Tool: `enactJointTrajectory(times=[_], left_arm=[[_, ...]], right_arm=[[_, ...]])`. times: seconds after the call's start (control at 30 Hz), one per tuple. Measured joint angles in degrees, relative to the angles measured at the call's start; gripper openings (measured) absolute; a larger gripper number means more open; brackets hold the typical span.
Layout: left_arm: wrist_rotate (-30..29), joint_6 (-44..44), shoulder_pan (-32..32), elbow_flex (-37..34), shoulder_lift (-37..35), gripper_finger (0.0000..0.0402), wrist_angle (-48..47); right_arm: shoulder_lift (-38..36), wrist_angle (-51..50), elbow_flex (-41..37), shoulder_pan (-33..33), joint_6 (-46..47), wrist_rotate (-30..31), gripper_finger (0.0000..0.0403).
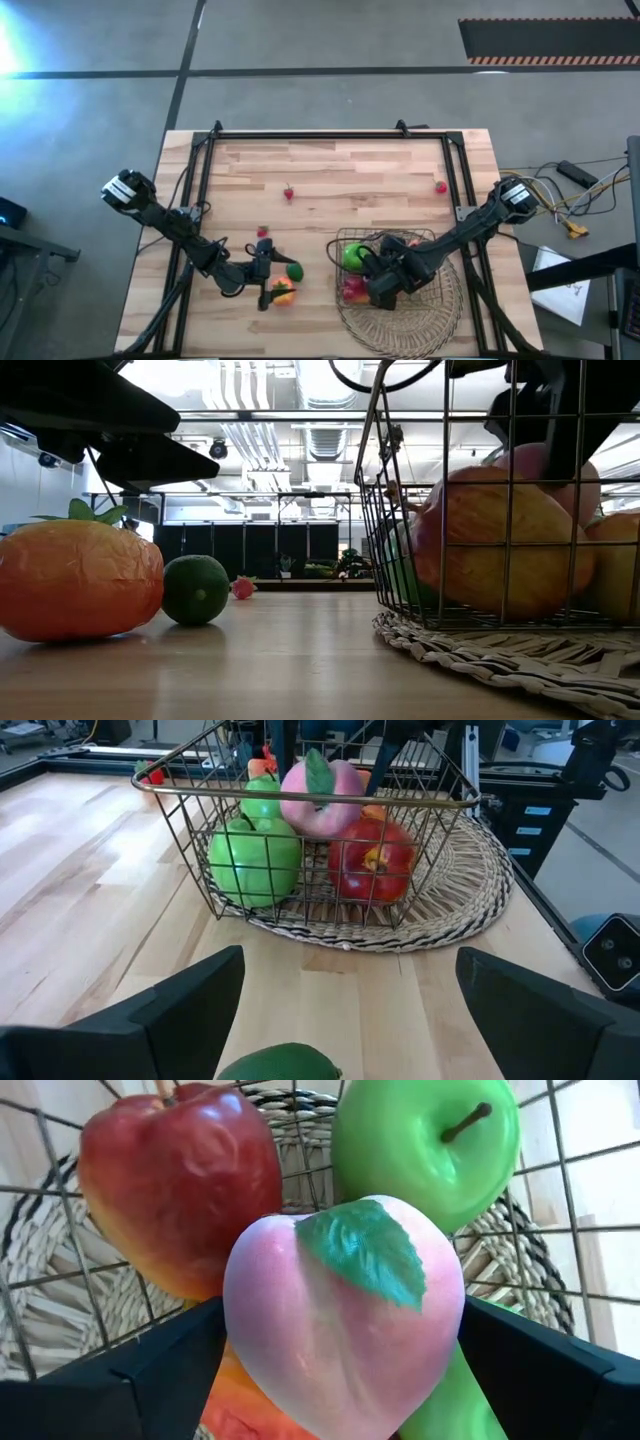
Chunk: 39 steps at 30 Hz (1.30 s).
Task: Build produce basket
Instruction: Put the apricot into the wire basket
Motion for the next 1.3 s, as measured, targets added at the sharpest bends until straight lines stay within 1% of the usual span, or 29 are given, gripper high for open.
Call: enactJointTrajectory(times=[0.17, 0.27, 0.37, 0.43, 0.67, 0.97, 1.13, 1.3], left_arm=[[0.0, 0.0, 0.0, 0.02, 0.0, 0.0348, 0.0], [0.0, 0.02, 0.0, 0.02, 0.0, 0.0348, 0.0], [0.02, 0.04, 0.0, 0.02, 0.0, 0.0348, 0.0], [0.02, 0.04, 0.0, 0.02, 0.0, 0.0348, 0.0], [0.01, 0.04, 0.0, 0.04, 0.0, 0.0348, 0.0], [0.0, 0.04, 0.01, 0.04, 0.0, 0.0348, 0.0], [0.01, 0.04, 0.0, 0.04, 0.0, 0.0348, 0.0], [0.02, 0.04, 0.0, 0.04, 0.0, 0.0348, 0.0]], right_arm=[[0.0, 1.91, 0.17, -0.04, -1.31, 0.62, 0.0373], [0.0, 2.38, 0.2, -0.13, -3.66, 2.94, 0.0373], [0.0, 2.78, 0.19, -0.11, -3.79, 5.8, 0.0373], [0.0, 3.76, 0.05, -0.15, -4.42, 6.42, 0.0373], [0.0, 4.67, 0.04, -0.15, -4.86, 6.01, 0.0373], [0.0, 4.7, -0.25, -1.78, -1.27, 5.71, 0.0373], [0.0, 4.67, -0.89, -2.85, 1.16, 3.07, 0.0373], [0.0, 4.61, -1.72, -2.93, 2.21, 2.56, 0.0373]])
